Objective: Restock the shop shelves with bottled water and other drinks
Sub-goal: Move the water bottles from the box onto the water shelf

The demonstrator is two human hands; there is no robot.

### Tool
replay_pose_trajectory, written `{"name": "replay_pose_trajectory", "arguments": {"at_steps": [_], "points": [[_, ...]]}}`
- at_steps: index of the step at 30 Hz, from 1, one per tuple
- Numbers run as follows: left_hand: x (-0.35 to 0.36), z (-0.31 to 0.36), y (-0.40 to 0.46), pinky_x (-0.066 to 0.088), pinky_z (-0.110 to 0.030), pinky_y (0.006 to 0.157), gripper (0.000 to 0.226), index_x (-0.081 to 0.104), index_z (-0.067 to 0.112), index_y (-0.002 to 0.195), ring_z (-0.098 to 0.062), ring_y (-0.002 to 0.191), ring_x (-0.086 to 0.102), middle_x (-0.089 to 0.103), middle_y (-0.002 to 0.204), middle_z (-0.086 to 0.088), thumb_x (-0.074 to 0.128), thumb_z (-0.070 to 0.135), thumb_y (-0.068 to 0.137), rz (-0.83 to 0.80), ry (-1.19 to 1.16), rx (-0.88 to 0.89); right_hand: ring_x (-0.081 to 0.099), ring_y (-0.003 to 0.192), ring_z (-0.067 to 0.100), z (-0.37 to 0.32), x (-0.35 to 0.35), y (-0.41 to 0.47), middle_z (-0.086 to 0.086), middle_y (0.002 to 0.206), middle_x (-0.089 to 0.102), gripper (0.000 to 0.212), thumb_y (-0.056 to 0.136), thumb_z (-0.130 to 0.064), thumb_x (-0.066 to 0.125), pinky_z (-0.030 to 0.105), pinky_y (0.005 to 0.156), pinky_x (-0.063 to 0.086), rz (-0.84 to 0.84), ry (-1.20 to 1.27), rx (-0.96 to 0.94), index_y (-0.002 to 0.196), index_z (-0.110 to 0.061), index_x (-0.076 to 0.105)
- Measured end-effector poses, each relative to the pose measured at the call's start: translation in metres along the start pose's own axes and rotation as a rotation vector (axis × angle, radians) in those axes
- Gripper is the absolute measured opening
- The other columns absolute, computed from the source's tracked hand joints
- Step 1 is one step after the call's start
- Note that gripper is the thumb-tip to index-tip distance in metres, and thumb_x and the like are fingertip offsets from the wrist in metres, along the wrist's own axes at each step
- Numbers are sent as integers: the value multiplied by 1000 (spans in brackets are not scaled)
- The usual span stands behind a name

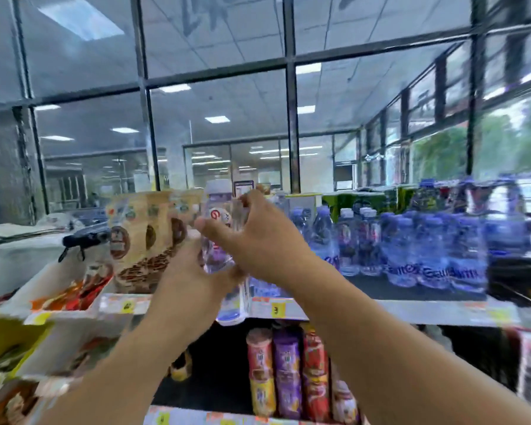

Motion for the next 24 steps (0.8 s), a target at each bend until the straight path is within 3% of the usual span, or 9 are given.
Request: {"name": "replay_pose_trajectory", "arguments": {"at_steps": [3,5,8,12,15,16,18,19,24], "points": [[62,11,16,41,-7,53,25,58,24,88,11,63,57,62,81,11,77,13,77,-71,-54,-1,58,114,24,51,-37,-4,2,130,57,70,82,-66,65,44,95,50,26,-118,95,129,-19,46],[104,12,23,38,-6,45,25,57,23,91,11,54,53,62,88,7,77,12,79,-134,-65,-7,59,109,24,84,-61,-9,0,125,57,69,82,-66,64,47,92,51,47,-192,170,129,-19,46],[163,13,33,41,-11,52,33,59,25,107,3,76,57,66,110,6,78,20,80,-223,-112,-15,61,97,23,130,-93,-16,0,113,59,59,83,-66,63,46,85,53,111,-279,254,117,-19,51],[227,11,38,46,-20,68,34,47,36,108,1,81,50,51,96,24,72,27,87,-347,-142,-65,63,95,22,191,-122,-14,-2,110,61,54,81,-66,63,45,84,54,206,-335,344,112,-23,55],[257,-7,41,50,-36,91,24,46,42,98,-14,96,52,53,99,18,68,36,89,-433,-60,-106,61,104,26,235,-130,-5,2,121,56,55,85,-62,63,44,86,52,206,-411,421,121,-21,53],[263,-14,41,45,-35,97,26,49,42,110,-17,107,53,56,111,16,65,39,91,-472,-8,-108,60,107,28,250,-131,-2,4,125,54,56,87,-60,63,43,85,51,199,-434,454,123,-19,52],[268,-27,45,38,-36,109,62,35,26,147,-18,134,43,43,148,6,61,41,93,-500,64,-105,57,114,31,278,-129,4,8,133,49,60,90,-57,63,42,87,48,184,-464,522,132,-16,48],[269,-33,48,37,-38,111,69,28,20,152,-19,138,39,36,155,3,60,41,94,-504,69,-120,56,118,32,290,-127,7,9,137,47,63,91,-55,63,43,89,47,179,-476,551,136,-15,46],[271,-53,71,41,-36,105,58,38,16,145,-20,130,47,43,149,0,58,38,95,-497,137,-150,55,118,38,328,-123,21,15,139,45,59,94,-49,62,46,91,46,207,-489,614,133,-9,44]]}}
Point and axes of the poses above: each hand's wrist, its own y-axis towards the middle knuckle, its own x-axis out of the palm, z = x × y, the point moved 10 cm from there along y, towards the middle knuckle
